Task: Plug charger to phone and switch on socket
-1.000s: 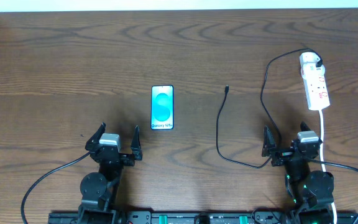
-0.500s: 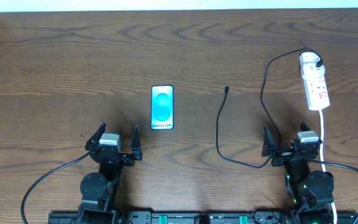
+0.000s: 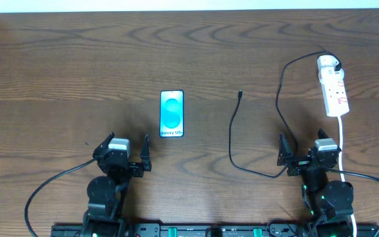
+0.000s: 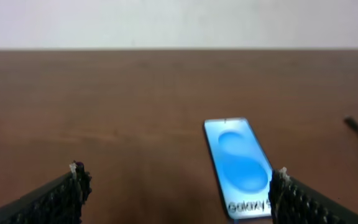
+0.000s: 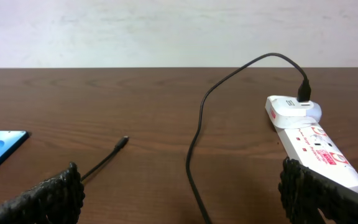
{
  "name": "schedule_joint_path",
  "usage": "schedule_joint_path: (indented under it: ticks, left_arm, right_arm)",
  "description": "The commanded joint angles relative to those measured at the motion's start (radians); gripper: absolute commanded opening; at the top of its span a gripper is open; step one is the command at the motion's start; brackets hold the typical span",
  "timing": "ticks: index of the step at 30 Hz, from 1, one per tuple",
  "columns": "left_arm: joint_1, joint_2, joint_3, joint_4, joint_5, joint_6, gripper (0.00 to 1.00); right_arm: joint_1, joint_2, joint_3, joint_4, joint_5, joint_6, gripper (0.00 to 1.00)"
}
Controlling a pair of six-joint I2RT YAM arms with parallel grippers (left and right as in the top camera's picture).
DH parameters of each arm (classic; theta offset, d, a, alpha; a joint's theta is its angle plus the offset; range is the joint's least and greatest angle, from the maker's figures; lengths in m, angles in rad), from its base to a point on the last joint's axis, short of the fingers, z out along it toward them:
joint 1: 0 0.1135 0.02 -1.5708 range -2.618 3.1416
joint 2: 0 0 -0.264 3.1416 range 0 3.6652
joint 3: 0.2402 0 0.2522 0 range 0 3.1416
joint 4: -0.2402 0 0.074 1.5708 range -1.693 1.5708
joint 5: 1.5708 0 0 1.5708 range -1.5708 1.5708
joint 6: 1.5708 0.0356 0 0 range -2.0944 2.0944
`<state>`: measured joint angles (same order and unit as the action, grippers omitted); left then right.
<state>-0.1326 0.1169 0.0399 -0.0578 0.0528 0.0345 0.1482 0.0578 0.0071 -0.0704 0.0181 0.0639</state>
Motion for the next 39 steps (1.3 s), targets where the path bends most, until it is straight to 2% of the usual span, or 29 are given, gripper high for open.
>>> schedule_joint_path:
  ticks: [1, 11, 25, 32, 39]
  left_arm:
    - [0.005, 0.070, 0.066, 0.007, -0.010, 0.014, 0.94]
    - [0.005, 0.332, 0.226, 0.047, -0.008, 0.014, 0.94]
    - [0.005, 0.725, 0.497, 0.031, 0.124, 0.005, 0.94]
    - [0.005, 0.951, 0.716, -0.109, 0.190, -0.009, 0.94]
    - [0.005, 1.171, 0.986, -0.319, 0.228, -0.009, 0.94]
  right_arm:
    - [0.008, 0.002, -0.002, -0.003, -0.002, 0.010, 0.99]
    - [0.008, 0.002, -0.002, -0.003, -0.002, 0.010, 0.99]
    - [0.008, 0.002, -0.002, -0.003, -0.002, 0.010, 0.99]
    - [0.008, 0.002, -0.002, -0.003, -0.002, 0.010, 0.99]
    - [0.008, 0.002, -0.002, -0.003, -0.002, 0.010, 0.99]
